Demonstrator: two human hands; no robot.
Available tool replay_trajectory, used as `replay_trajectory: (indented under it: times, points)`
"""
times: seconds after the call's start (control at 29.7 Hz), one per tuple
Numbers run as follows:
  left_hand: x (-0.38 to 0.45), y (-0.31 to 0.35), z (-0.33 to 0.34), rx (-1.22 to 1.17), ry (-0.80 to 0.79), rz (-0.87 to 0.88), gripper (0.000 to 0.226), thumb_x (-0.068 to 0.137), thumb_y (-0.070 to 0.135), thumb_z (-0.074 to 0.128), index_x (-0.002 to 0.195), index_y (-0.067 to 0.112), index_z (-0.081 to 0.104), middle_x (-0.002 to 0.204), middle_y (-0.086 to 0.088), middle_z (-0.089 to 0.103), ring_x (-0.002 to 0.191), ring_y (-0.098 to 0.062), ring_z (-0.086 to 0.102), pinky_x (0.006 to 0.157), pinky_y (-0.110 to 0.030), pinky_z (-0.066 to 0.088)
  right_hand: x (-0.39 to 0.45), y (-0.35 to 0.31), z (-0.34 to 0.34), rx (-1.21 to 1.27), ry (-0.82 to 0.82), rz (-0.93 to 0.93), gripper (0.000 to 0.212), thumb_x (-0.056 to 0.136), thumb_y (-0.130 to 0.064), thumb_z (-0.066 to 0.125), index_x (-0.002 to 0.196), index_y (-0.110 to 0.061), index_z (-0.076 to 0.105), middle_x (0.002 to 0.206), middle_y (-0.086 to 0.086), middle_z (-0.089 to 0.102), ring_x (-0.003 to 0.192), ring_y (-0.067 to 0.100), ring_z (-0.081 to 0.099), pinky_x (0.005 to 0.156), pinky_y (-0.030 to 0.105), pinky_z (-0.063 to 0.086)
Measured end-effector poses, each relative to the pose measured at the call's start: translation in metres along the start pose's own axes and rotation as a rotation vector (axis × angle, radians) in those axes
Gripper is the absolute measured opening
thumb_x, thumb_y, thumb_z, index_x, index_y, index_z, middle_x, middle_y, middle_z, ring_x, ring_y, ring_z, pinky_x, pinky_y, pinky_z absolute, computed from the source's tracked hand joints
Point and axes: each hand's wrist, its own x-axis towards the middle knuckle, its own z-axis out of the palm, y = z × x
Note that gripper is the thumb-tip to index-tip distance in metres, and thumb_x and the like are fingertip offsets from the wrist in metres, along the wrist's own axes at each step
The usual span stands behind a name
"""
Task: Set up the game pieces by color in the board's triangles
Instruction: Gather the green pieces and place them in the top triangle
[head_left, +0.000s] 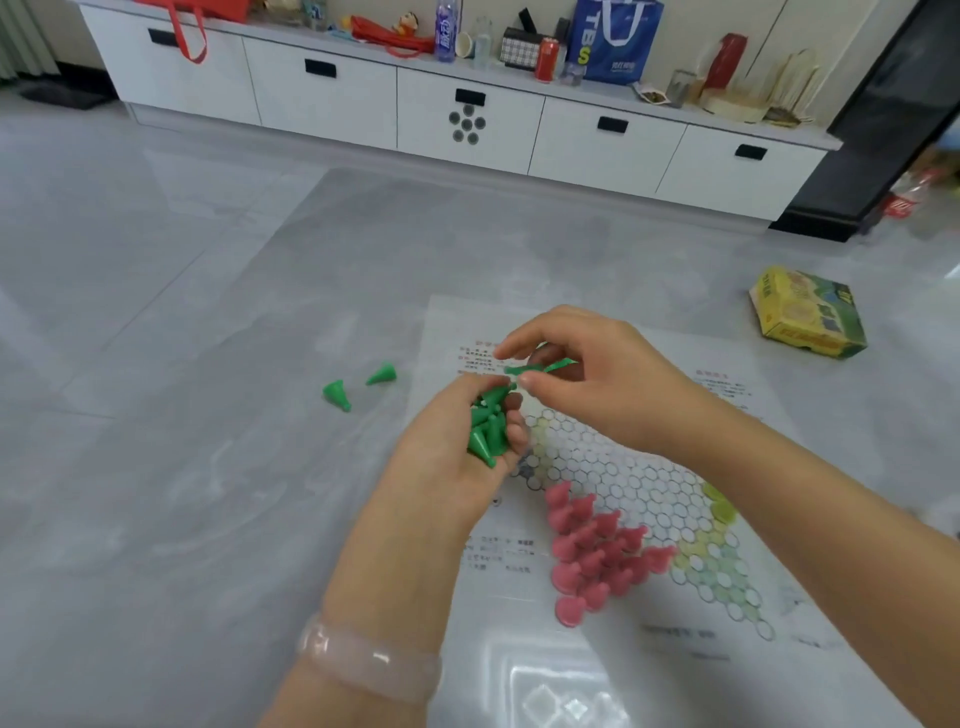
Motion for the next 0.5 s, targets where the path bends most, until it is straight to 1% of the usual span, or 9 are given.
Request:
replay_trajectory:
  times: [0.1, 0.2, 0.27, 0.3, 0.34, 0.37, 0.44, 0.47, 0.5]
  points:
    - [-0.001, -0.01, 0.008, 0.208, -0.039, 0.046, 0.012, 0.089, 0.007, 0.051, 0.08, 0.005, 0.057, 0.061, -0.007, 0.053, 0.04, -0.009, 0.043, 0.034, -0.013, 0.033, -0.009, 0.013, -0.005, -0.016, 0.105, 0.05, 0.022, 0.085, -0.007, 0.06, 0.098, -0.024, 0.064, 0.098, -0.01, 0.057, 0.094, 0.001, 0.057, 0.082, 0.008, 0.046]
    - [0.0, -0.02, 0.014, 0.462, -0.019, 0.132, 0.012, 0.089, 0.01, 0.051, 0.082, 0.008, 0.06, 0.066, -0.006, 0.055, 0.045, -0.01, 0.042, 0.037, -0.017, 0.033, -0.015, 0.022, -0.007, 0.026, 0.197, 0.109, 0.017, 0.085, -0.006, 0.06, 0.098, -0.017, 0.065, 0.101, -0.004, 0.062, 0.092, 0.004, 0.062, 0.08, 0.01, 0.048]
    - [0.002, -0.022, 0.015, 0.607, 0.028, 0.217, 0.015, 0.091, 0.011, 0.047, 0.085, 0.011, 0.061, 0.071, -0.004, 0.057, 0.049, -0.011, 0.042, 0.041, -0.019, 0.035, -0.018, 0.029, -0.013, 0.089, 0.23, 0.183, 0.011, 0.087, -0.008, 0.059, 0.094, -0.015, 0.063, 0.101, -0.001, 0.064, 0.076, -0.007, 0.063, 0.06, 0.006, 0.048]
    - [0.003, -0.022, 0.015, 0.684, 0.05, 0.268, 0.017, 0.092, 0.011, 0.044, 0.091, 0.013, 0.062, 0.075, -0.002, 0.058, 0.051, -0.011, 0.043, 0.043, -0.019, 0.037, -0.019, 0.034, -0.016, 0.115, 0.247, 0.231, 0.008, 0.087, -0.009, 0.058, 0.092, -0.015, 0.061, 0.1, -0.001, 0.065, 0.061, -0.013, 0.058, 0.047, 0.005, 0.042]
    - [0.004, -0.022, 0.013, 0.778, 0.074, 0.339, 0.02, 0.094, 0.012, 0.042, 0.097, 0.014, 0.061, 0.078, 0.0, 0.058, 0.052, -0.01, 0.044, 0.044, -0.018, 0.039, -0.02, 0.041, -0.021, 0.134, 0.274, 0.279, 0.006, 0.088, -0.01, 0.058, 0.091, -0.015, 0.061, 0.1, 0.0, 0.065, 0.053, -0.014, 0.055, 0.04, 0.005, 0.037]
    - [0.005, -0.022, 0.01, 0.901, 0.107, 0.445, 0.019, 0.095, 0.014, 0.04, 0.101, 0.017, 0.058, 0.079, 0.004, 0.058, 0.051, -0.008, 0.044, 0.044, -0.014, 0.039, -0.021, 0.048, -0.024, 0.145, 0.311, 0.315, 0.006, 0.088, -0.011, 0.058, 0.088, -0.016, 0.061, 0.1, 0.0, 0.065, 0.055, -0.012, 0.055, 0.039, 0.005, 0.036]
    - [0.005, -0.019, 0.007, 1.185, 0.156, 0.706, 0.014, 0.096, 0.018, 0.041, 0.1, 0.023, 0.054, 0.077, 0.013, 0.051, 0.051, -0.003, 0.044, 0.044, -0.005, 0.038, -0.019, 0.061, -0.029, 0.128, 0.383, 0.349, 0.006, 0.086, -0.015, 0.061, 0.084, -0.02, 0.063, 0.101, 0.0, 0.062, 0.073, -0.002, 0.059, 0.054, 0.011, 0.047]
    - [0.004, -0.018, 0.007, 1.271, 0.156, 0.802, 0.011, 0.095, 0.02, 0.044, 0.099, 0.023, 0.054, 0.075, 0.015, 0.048, 0.054, -0.001, 0.045, 0.05, 0.0, 0.037, -0.018, 0.067, -0.03, 0.096, 0.4, 0.358, 0.005, 0.085, -0.016, 0.063, 0.084, -0.021, 0.064, 0.098, 0.001, 0.06, 0.079, 0.007, 0.06, 0.064, 0.019, 0.051]
    - [0.003, -0.017, 0.007, 1.321, 0.15, 0.854, 0.009, 0.094, 0.022, 0.048, 0.098, 0.021, 0.056, 0.074, 0.015, 0.048, 0.057, 0.0, 0.046, 0.055, 0.002, 0.036, -0.016, 0.072, -0.03, 0.063, 0.398, 0.371, 0.004, 0.084, -0.018, 0.063, 0.084, -0.021, 0.065, 0.092, 0.001, 0.059, 0.079, 0.013, 0.059, 0.067, 0.024, 0.05]
